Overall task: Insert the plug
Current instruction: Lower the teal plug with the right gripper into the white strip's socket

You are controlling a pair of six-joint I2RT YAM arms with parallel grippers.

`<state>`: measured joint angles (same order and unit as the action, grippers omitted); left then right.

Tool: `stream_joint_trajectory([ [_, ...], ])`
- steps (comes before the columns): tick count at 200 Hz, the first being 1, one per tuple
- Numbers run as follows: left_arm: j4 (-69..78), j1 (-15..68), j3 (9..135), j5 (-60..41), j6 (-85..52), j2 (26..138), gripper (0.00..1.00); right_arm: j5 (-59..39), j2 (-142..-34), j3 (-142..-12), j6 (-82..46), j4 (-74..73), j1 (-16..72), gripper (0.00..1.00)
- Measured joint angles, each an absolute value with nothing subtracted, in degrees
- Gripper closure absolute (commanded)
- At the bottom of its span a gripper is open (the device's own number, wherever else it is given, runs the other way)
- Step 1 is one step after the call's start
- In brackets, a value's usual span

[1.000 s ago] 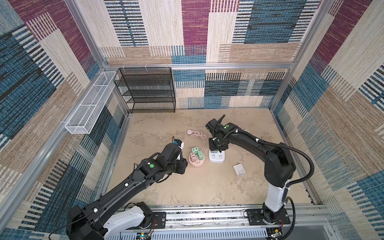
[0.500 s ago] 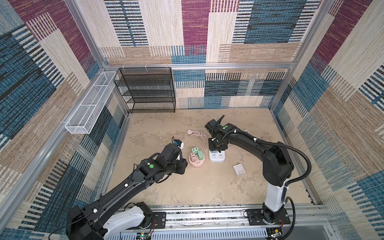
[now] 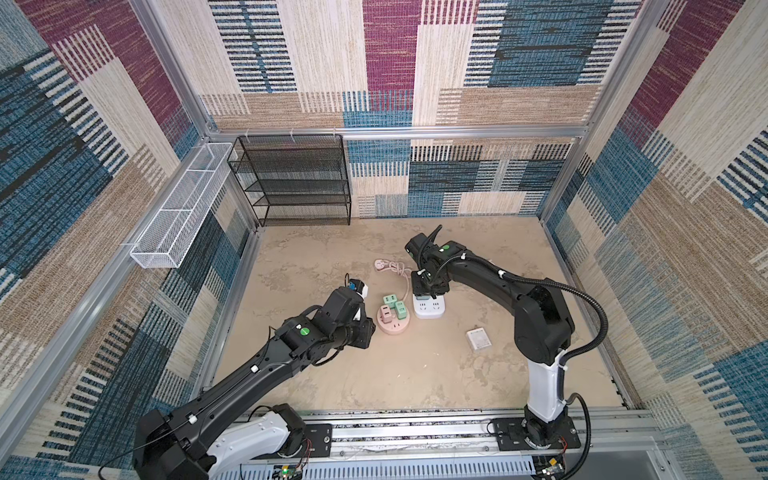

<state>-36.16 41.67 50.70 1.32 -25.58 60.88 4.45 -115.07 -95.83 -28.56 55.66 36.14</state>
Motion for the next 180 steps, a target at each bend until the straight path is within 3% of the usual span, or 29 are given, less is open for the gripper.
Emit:
stream_joint_trajectory([
  [134, -34.20, 41.65, 49.71, 1.10, -25.82, 61.71, 0.58, 3.29, -123.98, -106.54, -22.39, 64.07, 35.40, 1.00],
  [180, -33.65, 41.65, 49.50, 1.10, -25.82, 62.11, 0.58, 3.44, -124.31, -104.95, -21.91, 62.78, 35.40, 1.00],
])
